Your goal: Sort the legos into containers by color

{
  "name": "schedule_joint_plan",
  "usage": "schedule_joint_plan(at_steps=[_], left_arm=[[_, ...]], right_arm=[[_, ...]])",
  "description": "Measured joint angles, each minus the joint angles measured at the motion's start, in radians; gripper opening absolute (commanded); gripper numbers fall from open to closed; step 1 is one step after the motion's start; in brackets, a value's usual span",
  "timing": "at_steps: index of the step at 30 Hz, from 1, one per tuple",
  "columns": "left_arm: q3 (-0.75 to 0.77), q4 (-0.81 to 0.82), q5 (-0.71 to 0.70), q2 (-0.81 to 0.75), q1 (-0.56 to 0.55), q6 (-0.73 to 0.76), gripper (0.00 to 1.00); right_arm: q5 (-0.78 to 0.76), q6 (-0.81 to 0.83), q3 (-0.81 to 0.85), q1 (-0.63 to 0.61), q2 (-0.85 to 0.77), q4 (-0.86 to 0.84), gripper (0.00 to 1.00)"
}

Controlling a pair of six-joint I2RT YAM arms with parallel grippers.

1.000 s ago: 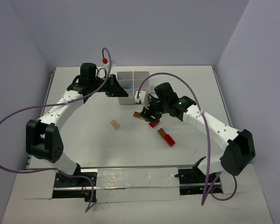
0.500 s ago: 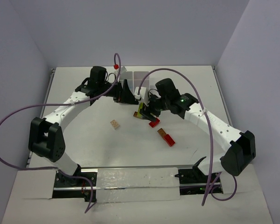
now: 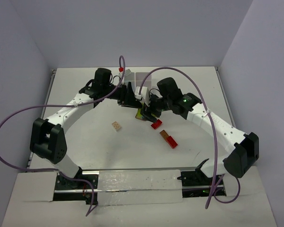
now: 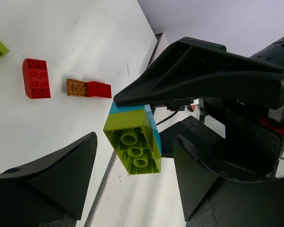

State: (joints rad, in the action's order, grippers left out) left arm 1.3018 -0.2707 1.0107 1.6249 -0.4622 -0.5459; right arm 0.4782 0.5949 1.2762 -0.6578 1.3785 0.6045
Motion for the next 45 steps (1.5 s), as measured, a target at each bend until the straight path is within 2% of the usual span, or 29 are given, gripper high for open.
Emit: schedule_joint_plan(at_steps=[3, 9, 13, 17, 18, 21, 25, 26, 35, 40, 45], left_arm=[[0.0, 0.011, 0.014, 0.012, 0.0, -0.026, 0.62], [0.0, 0.048, 0.046, 0.038, 0.0, -0.084, 0.62], [0.0, 0.056, 0.054, 0.046, -0.002, -0.105, 0.58], [0.0, 0.057, 0.05, 0.048, -0.001, -0.109, 0.48], [0.0, 0.057, 0.048, 0.05, -0.001, -0.11, 0.43], [0.0, 0.058, 0.049, 0.056, 0.0, -0.132, 0.37], [0.0, 0.058, 0.049, 0.059, 0.0, -0.144, 0.17], [0.0, 0.058, 0.05, 0.059, 0.0, -0.145, 0.02], [-0.02, 0.101, 0.084, 0.058, 0.026, -0.169, 0.0], [-0.021, 0.116, 0.118, 0.047, 0.066, -0.169, 0.0], [-0.02, 0.111, 0.119, 0.041, 0.136, -0.122, 0.0]], right_arm=[[-0.003, 0.0, 0.0, -0.003, 0.0, 0.002, 0.17], [-0.016, -0.003, 0.001, -0.007, 0.0, 0.001, 0.17], [-0.02, -0.003, 0.001, -0.009, 0.0, 0.002, 0.17], [-0.023, -0.003, 0.002, -0.01, 0.0, 0.001, 0.16], [-0.025, -0.003, 0.003, -0.01, 0.0, 0.001, 0.16], [-0.033, -0.002, 0.005, -0.01, 0.0, 0.004, 0.16], [-0.04, -0.003, 0.006, -0.014, 0.0, 0.008, 0.15], [-0.041, -0.003, 0.007, -0.014, 0.0, 0.008, 0.14], [-0.047, -0.002, 0.006, -0.015, 0.0, -0.008, 0.13], [-0.044, 0.0, -0.003, -0.018, 0.0, -0.072, 0.13], [-0.049, -0.001, -0.02, -0.002, -0.006, -0.042, 0.12]])
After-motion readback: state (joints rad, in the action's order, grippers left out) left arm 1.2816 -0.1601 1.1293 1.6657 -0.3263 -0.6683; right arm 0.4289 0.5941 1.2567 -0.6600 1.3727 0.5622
